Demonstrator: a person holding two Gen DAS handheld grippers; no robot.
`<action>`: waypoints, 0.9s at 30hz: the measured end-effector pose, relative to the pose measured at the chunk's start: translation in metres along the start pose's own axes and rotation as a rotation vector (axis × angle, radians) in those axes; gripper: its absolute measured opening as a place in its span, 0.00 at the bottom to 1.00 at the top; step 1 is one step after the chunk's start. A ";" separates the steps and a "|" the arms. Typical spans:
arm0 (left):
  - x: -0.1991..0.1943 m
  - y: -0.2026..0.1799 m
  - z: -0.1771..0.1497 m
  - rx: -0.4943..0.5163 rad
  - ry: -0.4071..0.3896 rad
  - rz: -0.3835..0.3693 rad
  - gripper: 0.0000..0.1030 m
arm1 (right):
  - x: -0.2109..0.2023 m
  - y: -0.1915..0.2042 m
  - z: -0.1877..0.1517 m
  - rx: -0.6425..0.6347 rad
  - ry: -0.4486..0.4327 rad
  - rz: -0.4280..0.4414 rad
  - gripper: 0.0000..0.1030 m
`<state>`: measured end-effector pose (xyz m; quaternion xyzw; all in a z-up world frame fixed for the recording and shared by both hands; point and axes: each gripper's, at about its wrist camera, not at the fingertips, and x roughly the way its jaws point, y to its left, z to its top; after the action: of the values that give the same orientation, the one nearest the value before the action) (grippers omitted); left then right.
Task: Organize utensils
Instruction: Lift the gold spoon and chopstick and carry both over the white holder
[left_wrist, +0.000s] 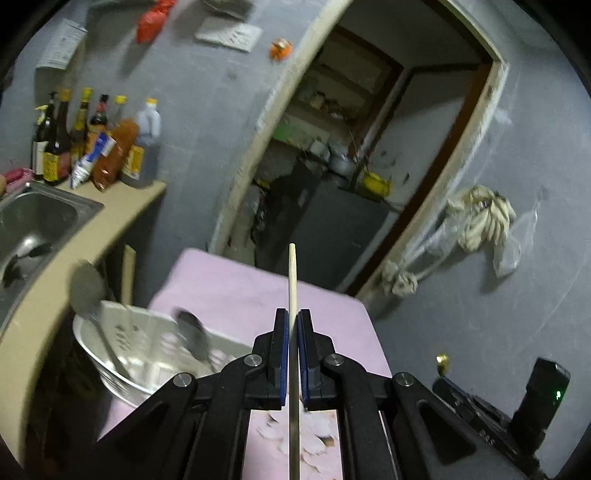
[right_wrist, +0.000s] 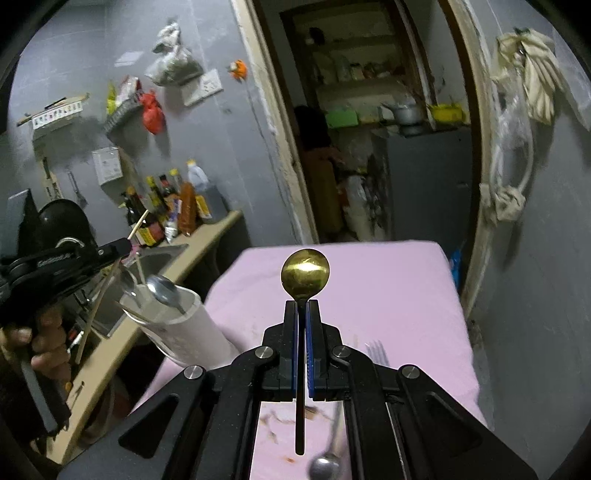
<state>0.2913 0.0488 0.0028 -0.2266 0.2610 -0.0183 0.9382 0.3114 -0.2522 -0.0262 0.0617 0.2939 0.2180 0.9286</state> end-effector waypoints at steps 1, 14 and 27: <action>-0.003 0.008 0.006 -0.012 -0.015 0.002 0.05 | -0.001 0.008 0.004 -0.007 -0.010 0.008 0.04; -0.012 0.092 0.066 -0.151 -0.187 0.040 0.05 | 0.016 0.089 0.055 -0.039 -0.128 0.160 0.04; 0.021 0.136 0.070 -0.203 -0.302 0.098 0.05 | 0.078 0.136 0.056 0.006 -0.160 0.264 0.04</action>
<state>0.3331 0.1967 -0.0127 -0.3075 0.1285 0.0879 0.9387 0.3501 -0.0954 0.0120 0.1197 0.2092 0.3317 0.9121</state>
